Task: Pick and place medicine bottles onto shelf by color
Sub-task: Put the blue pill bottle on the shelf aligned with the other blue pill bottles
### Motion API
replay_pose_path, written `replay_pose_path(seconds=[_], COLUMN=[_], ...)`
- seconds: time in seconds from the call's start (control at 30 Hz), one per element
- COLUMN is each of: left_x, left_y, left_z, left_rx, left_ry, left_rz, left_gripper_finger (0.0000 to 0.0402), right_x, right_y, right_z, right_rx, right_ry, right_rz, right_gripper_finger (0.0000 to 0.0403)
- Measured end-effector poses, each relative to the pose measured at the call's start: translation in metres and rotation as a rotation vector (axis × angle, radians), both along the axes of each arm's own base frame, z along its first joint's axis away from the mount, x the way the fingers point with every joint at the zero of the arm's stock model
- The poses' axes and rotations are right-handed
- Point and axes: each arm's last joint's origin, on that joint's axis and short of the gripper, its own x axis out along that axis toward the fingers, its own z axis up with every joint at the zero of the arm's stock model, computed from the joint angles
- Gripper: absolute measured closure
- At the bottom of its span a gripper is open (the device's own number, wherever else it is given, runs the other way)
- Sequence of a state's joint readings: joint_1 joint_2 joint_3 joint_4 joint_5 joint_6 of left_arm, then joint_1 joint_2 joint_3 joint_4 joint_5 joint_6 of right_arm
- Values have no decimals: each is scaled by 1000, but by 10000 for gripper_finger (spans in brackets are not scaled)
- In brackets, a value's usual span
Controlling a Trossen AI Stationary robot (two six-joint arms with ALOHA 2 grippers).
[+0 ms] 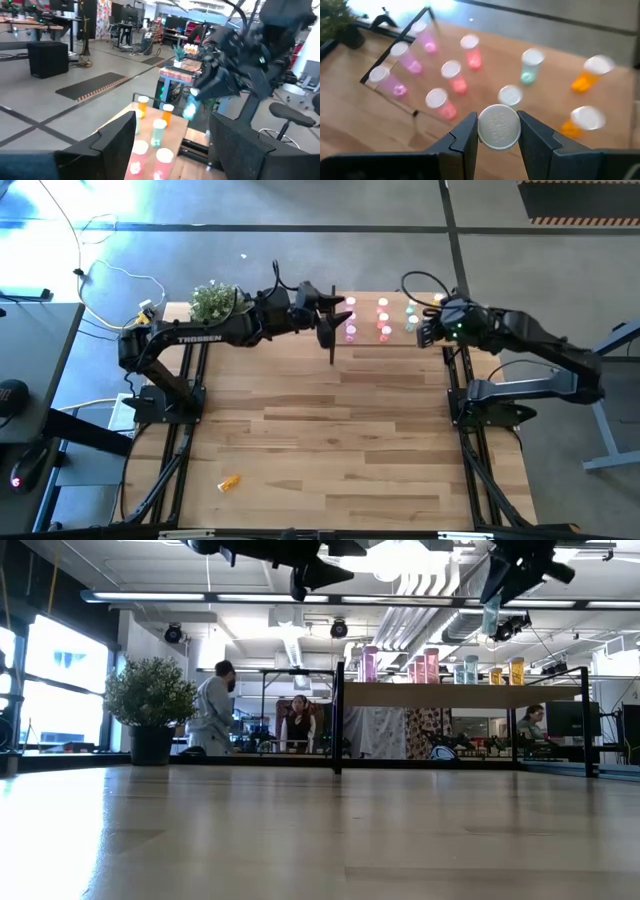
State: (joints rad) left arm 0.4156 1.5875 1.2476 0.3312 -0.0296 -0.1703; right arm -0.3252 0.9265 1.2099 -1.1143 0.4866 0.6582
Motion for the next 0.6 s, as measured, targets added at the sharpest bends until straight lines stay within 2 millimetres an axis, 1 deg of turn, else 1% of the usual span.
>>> replay_pose_path(seconds=[0.13, 0.27, 0.47, 0.6], left_x=[-2, -3, -3, -3], left_y=[5, 6, 6, 6], left_z=[-1, -4, -7, -7], left_rx=[-6, -17, 3, 1], left_ry=[12, 39, 76, 84], left_rz=[14, 17, 15, 15], left_gripper_finger=[158, 158, 158, 158], right_x=[5, 10, 16, 16], right_y=[0, -1, -3, -6], right_z=[-25, -45, -59, -64], right_rx=[30, 39, 4, -14], right_ry=[-27, 33, 79, 102], right_rz=[40, 99, 150, 141], right_gripper_finger=[295, 295, 295, 295])
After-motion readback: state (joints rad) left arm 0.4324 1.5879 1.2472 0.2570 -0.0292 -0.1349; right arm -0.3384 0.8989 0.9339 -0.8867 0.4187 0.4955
